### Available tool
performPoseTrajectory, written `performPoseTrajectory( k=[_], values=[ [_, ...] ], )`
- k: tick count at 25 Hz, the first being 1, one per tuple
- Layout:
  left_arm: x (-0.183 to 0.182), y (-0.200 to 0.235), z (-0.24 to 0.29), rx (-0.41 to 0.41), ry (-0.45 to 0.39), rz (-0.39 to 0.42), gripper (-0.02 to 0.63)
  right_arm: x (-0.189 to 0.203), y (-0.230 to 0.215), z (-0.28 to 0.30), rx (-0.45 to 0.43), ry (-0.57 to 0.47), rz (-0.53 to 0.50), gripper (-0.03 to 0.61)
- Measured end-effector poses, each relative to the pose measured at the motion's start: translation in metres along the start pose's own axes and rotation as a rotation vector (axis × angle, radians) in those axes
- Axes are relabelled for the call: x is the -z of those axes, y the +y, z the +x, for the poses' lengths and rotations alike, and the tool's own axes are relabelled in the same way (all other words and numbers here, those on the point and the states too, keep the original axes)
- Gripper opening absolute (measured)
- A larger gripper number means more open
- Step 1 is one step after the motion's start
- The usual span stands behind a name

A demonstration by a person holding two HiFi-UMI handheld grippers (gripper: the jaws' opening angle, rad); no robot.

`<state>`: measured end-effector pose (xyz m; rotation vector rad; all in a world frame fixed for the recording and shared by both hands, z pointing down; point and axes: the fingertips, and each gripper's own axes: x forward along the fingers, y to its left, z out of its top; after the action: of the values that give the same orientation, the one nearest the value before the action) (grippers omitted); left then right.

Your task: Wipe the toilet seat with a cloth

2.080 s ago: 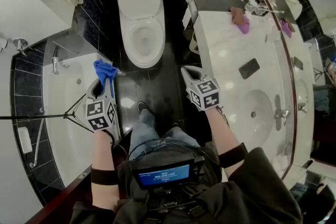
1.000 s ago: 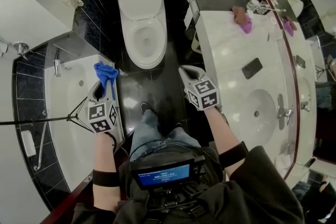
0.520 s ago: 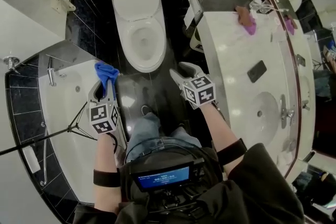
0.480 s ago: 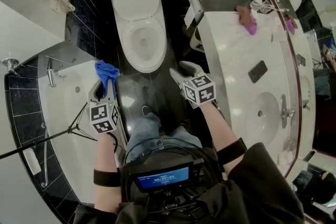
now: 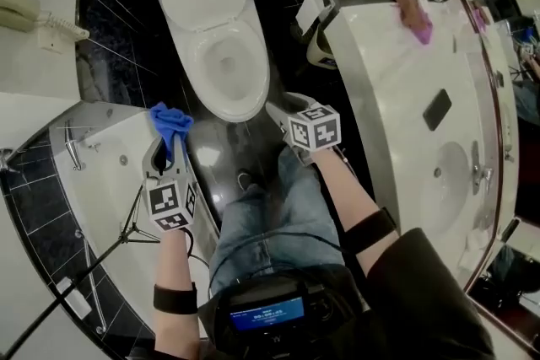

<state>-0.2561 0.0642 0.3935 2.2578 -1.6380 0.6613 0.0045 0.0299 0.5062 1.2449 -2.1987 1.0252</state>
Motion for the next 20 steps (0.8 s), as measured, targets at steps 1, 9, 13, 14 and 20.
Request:
performPoseTrajectory(
  k=[1, 9, 13, 14, 20],
  values=[
    [0.005, -0.001, 0.009, 0.001, -0.003, 0.008, 0.063, 0.011, -0.011, 0.015, 0.000, 0.021, 0.026, 0.233],
    [0.074, -0.015, 0.092, -0.001, 0.031, 0.016, 0.064, 0.087, -0.106, 0.132, -0.007, 0.073, 0.270, 0.232],
    [0.109, -0.028, 0.126, 0.011, 0.064, 0.028, 0.064, 0.128, -0.145, 0.185, -0.035, 0.048, 0.411, 0.232],
    [0.117, -0.031, 0.132, 0.014, 0.070, 0.032, 0.064, 0.138, -0.152, 0.196, -0.044, 0.034, 0.447, 0.232],
    [0.150, -0.045, 0.173, 0.021, 0.073, 0.044, 0.064, 0.170, -0.194, 0.247, -0.084, -0.027, 0.561, 0.220]
  ],
)
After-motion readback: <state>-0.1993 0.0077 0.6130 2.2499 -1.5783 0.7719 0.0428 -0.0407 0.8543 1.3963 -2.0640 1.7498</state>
